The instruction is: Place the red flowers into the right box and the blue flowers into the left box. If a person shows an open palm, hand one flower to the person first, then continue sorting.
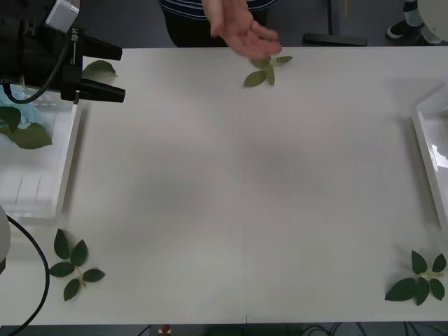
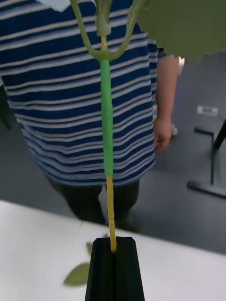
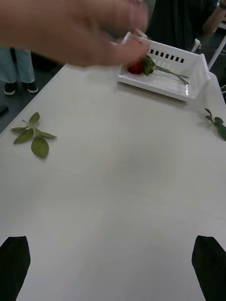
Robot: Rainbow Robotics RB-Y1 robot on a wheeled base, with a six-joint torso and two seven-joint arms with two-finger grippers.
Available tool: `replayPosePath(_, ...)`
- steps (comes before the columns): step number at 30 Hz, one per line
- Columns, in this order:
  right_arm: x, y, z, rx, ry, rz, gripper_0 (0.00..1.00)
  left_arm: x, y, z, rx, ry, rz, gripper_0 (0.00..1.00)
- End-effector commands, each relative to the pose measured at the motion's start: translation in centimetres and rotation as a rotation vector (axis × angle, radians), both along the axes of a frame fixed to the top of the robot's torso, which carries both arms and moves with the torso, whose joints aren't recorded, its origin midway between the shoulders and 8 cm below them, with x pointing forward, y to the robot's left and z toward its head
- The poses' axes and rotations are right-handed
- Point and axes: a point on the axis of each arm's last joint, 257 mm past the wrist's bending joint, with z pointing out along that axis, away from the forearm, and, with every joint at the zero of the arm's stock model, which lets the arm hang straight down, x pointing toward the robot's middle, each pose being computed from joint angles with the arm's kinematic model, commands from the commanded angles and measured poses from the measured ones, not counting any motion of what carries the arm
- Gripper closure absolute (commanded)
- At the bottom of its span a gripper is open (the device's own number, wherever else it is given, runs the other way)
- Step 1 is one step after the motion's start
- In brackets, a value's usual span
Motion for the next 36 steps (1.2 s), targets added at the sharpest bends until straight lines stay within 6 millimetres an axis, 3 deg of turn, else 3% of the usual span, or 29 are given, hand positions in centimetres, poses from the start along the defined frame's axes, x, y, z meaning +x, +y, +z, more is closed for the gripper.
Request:
replayPosePath(1,0.3,2.9,5.6,0.039,-0.141,0.003,1.00,0.2,1.4,1.0,0.026,-0.030,0.023,0.00)
replayPosePath(9,1.5,5.6,7.0,0.065,-0.187,-0.015,1.00,0.2,1.4,1.0,0.026,-0.030,0.023,0.00)
replayPosePath(18,1.8,8.8,5.8,0.093,-0.179,-0.004,1.00,0.2,1.4,1.0,0.026,-0.030,0.023,0.00)
replayPosePath(36,1.8,9.0,5.6,0.094,-0.173,-0.003,1.00,0.2,1.4,1.0,0.026,-0.030,0.023,0.00)
